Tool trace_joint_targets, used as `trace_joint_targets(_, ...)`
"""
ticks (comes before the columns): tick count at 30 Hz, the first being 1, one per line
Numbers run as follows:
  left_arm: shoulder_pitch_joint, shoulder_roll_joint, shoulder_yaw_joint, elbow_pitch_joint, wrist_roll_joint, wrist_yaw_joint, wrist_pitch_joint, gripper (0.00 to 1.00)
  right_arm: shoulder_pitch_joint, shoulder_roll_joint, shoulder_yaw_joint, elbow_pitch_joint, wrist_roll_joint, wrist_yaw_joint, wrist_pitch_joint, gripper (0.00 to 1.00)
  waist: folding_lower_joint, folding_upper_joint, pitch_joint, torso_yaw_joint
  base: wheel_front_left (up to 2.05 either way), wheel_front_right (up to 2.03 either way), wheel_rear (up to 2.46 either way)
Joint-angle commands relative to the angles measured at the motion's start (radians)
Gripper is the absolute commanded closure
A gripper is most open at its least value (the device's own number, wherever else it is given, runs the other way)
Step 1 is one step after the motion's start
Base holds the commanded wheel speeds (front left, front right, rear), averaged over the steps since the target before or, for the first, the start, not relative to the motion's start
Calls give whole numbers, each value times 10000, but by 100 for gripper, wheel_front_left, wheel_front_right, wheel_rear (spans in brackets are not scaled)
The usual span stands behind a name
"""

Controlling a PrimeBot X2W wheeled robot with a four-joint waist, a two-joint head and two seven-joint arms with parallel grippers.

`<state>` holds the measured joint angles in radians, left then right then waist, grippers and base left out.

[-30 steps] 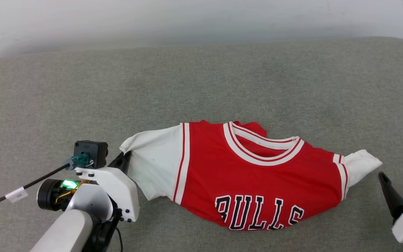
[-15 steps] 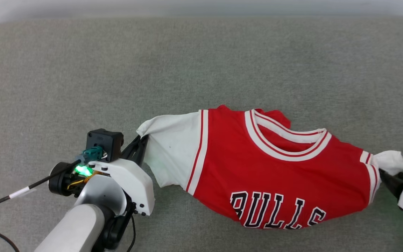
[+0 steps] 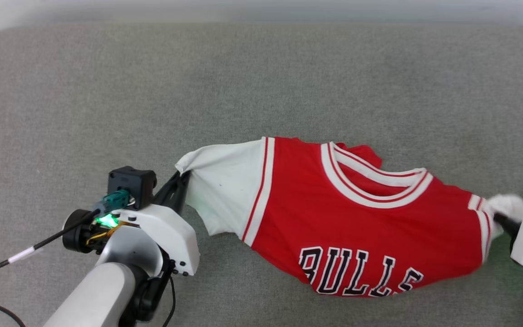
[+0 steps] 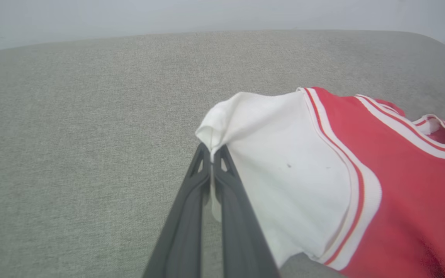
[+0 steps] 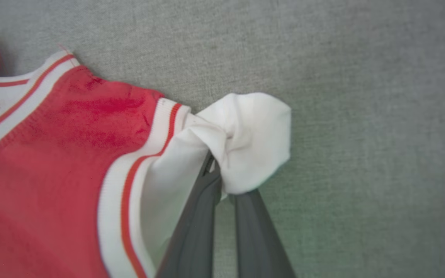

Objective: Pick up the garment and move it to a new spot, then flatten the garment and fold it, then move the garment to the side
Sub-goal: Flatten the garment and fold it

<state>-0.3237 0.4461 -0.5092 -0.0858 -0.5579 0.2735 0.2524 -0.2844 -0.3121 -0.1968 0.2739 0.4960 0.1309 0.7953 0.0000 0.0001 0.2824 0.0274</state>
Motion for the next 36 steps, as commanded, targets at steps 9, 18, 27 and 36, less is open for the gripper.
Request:
trace_joint_targets(9,-254,185,650,-40,95,173,-921,100,-424,-331,445,-1882,-912,-5,-1380,100,0,-1,-1122,-433,0,0,0)
trace_joint_targets(18,-2505,-1,1434,200,345,3,-1956,100,-2353,-22,342,-2494,-1566,-5,-3155,100,0,-1,-1391,-525,0,0,0)
trace_joint_targets(27,-5988,-423,2237,1491,184,-627,-3351,100,-5848,285,70,-2093,-1490,-5,-5034,100,0,-1,-160,-633,0,0,0)
trace_joint_targets(36,-9878,-290,2618,2846,277,-1246,-3596,100,-9722,2,587,-935,-1284,-5,-5745,100,0,-1,1644,-849,0,0,0)
